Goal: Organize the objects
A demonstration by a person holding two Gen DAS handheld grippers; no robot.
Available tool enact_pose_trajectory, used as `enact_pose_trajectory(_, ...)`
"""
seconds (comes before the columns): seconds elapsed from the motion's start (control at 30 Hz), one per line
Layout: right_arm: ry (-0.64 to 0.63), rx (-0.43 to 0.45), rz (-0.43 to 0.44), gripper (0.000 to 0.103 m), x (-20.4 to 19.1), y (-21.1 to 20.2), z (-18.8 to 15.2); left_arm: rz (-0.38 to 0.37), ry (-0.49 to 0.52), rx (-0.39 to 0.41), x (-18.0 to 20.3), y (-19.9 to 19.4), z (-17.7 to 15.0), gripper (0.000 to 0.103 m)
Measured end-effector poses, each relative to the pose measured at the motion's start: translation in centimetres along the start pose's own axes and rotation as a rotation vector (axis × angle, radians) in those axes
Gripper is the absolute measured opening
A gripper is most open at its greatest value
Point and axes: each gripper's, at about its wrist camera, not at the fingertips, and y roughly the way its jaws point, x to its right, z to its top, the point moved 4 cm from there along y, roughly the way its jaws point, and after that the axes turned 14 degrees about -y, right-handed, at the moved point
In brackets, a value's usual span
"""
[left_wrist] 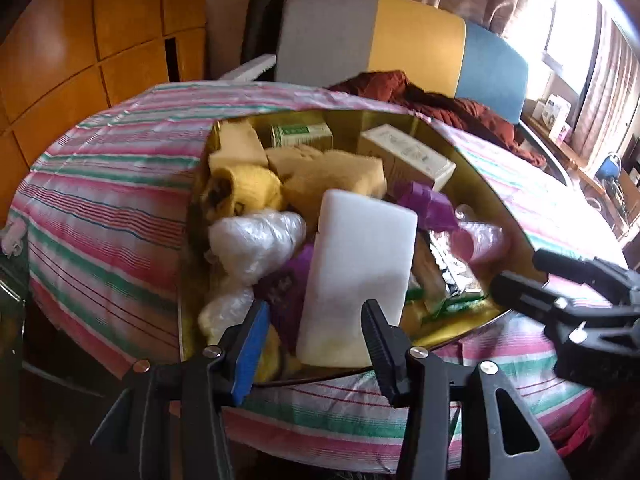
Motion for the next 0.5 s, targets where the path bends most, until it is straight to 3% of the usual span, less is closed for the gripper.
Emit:
enact_pose_trajectory(0.3, -0.003, -0.012, -0.005, 0.084, -0.4, 0.5, -0.5, 0.037, -0.014, 0.100, 0.0, -2.7, 0.9, 0.065)
enact_pose_trajectory(0.5, 0.004, -0.007, -0.021, 0.087, -0.5, 0.3, -0.8, 0.072, -0.001, 0.137, 0.4, -3.8, 1.3, 0.066)
